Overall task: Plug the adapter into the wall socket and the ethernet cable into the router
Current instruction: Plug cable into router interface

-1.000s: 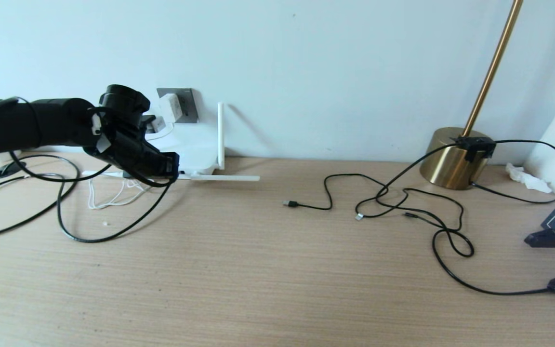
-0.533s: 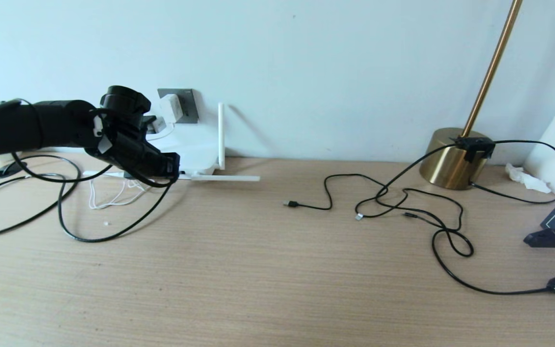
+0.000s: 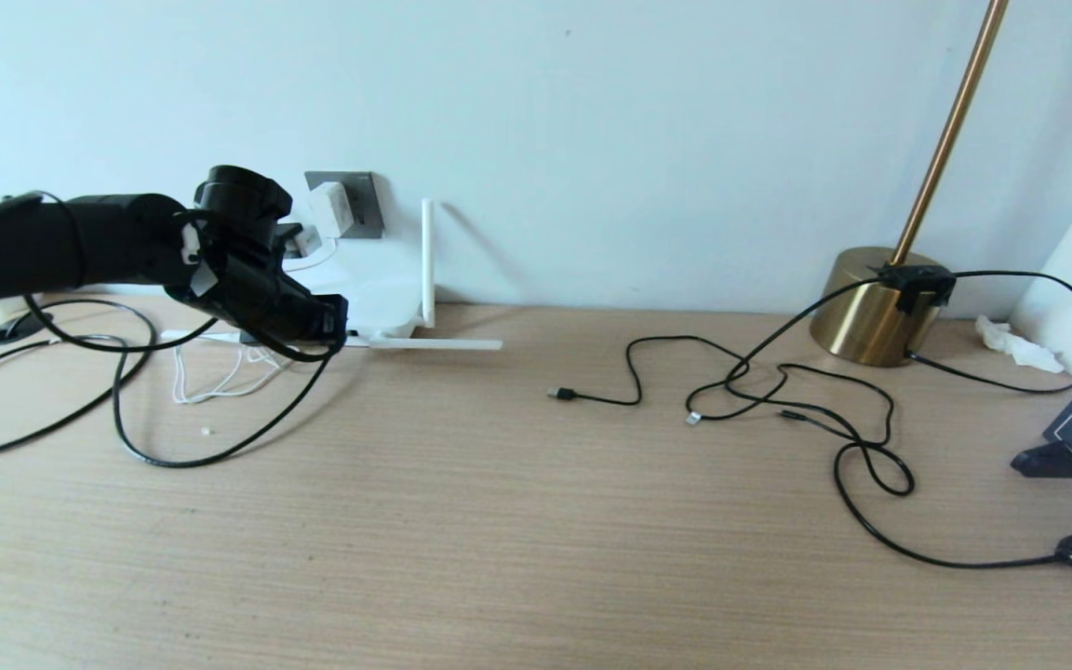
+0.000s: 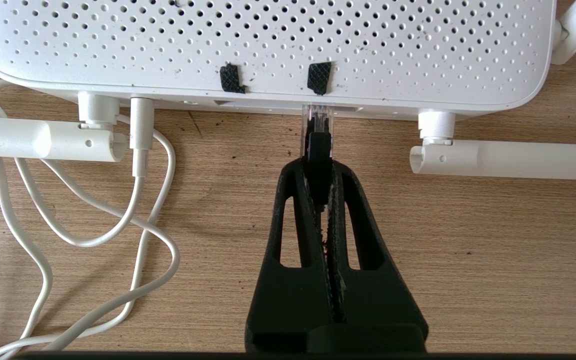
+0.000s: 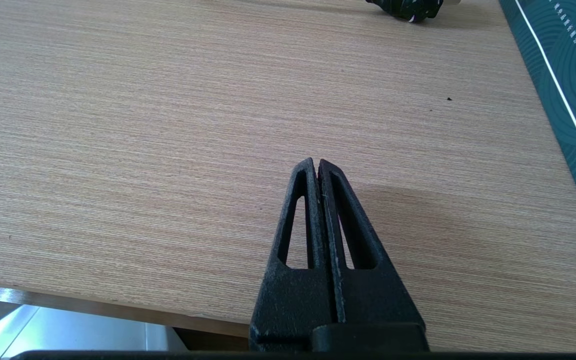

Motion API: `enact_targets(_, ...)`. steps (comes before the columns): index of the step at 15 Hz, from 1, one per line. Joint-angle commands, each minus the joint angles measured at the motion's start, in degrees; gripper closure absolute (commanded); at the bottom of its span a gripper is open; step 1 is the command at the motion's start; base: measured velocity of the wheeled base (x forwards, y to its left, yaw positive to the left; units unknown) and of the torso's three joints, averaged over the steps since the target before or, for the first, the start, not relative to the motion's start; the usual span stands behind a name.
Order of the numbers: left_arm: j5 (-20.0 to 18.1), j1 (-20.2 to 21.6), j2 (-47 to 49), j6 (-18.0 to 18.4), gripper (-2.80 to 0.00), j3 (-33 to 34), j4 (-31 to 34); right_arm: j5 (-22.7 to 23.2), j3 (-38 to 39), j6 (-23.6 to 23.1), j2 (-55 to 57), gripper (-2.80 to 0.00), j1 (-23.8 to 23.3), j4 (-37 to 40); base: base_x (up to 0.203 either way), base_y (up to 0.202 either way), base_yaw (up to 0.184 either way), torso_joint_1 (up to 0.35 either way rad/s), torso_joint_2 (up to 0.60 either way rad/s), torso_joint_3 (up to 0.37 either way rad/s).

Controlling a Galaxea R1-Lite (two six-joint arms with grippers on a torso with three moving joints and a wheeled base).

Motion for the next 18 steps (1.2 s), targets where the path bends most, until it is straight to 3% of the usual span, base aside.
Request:
enact_targets(1,0.0,0.0,0.1,0.0,0.0,-0.1,-0.1,0.0,0.0,0.0,0.0,0.0,0.0,0.1,0.0,0.0,0.0,0.0,0.0,0.0)
enact_targets(18,-0.1,0.0,-0.9,-0.2,0.0,0.6,-0.5,0.0,0.0,0.1,0.0,0.0,0.0,0.1,0.0,0.0,0.0,0.0,0.0,0.0)
